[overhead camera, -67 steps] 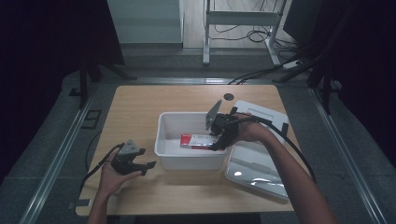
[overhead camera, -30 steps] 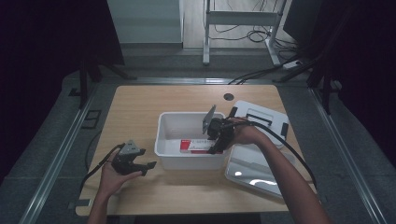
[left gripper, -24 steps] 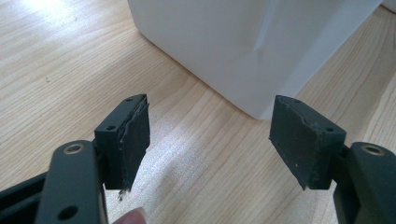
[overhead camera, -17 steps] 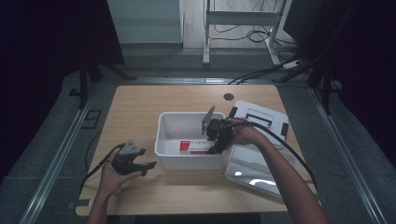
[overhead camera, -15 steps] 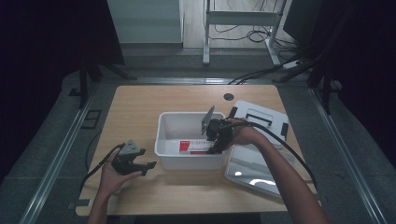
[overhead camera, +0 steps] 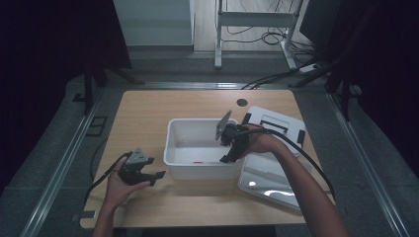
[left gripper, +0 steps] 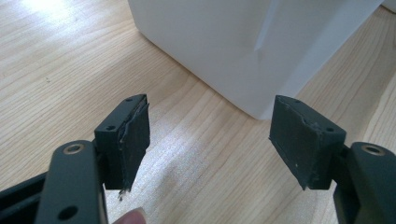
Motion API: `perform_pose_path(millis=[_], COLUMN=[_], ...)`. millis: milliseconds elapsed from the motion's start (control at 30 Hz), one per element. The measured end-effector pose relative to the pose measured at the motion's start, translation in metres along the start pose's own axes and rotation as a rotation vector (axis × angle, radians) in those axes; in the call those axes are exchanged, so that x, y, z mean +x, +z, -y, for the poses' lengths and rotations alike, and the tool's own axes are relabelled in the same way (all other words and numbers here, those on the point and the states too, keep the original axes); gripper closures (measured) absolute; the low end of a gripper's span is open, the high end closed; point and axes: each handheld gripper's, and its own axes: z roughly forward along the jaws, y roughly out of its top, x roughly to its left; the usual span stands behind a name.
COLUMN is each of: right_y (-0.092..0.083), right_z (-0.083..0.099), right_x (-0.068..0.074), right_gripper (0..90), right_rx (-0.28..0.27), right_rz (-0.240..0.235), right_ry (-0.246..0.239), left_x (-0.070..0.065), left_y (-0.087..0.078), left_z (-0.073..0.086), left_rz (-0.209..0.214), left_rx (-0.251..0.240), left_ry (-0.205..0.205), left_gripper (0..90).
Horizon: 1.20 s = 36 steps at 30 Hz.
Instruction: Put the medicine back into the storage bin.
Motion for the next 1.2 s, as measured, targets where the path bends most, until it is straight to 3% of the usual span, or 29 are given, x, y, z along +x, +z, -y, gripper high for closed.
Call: perform_pose_path(millis=[367,633,933,1200], right_y=[-0.049,-0.082,-0.091,-0.079], right_z=[0.012,0.036,0.065,0.092], right_x=[0.01,0.02,0.024,0.025], right_gripper=[40.9,40.6,40.3,39.1], right_rx=[-0.15,-0.193,-0.157,-0.137], right_rz=[0.068,0.131,0.162,0.154], right_ry=[0.046,0.102,0.147,0.177], left_x=[0.0,0.0,-0.001,-0.001], left_y=[0.0,0.0,0.002,0.001], left_z=[0.0,0.0,0.0,0.001], left_rz=[-0.001,-0.001,-0.001,-0.012], left_rx=[-0.001,-0.003,0.006,0.012], left_ry=[-0.005,-0.006,-0.008,0.002], left_gripper=[29.1,29.1,29.1,29.0])
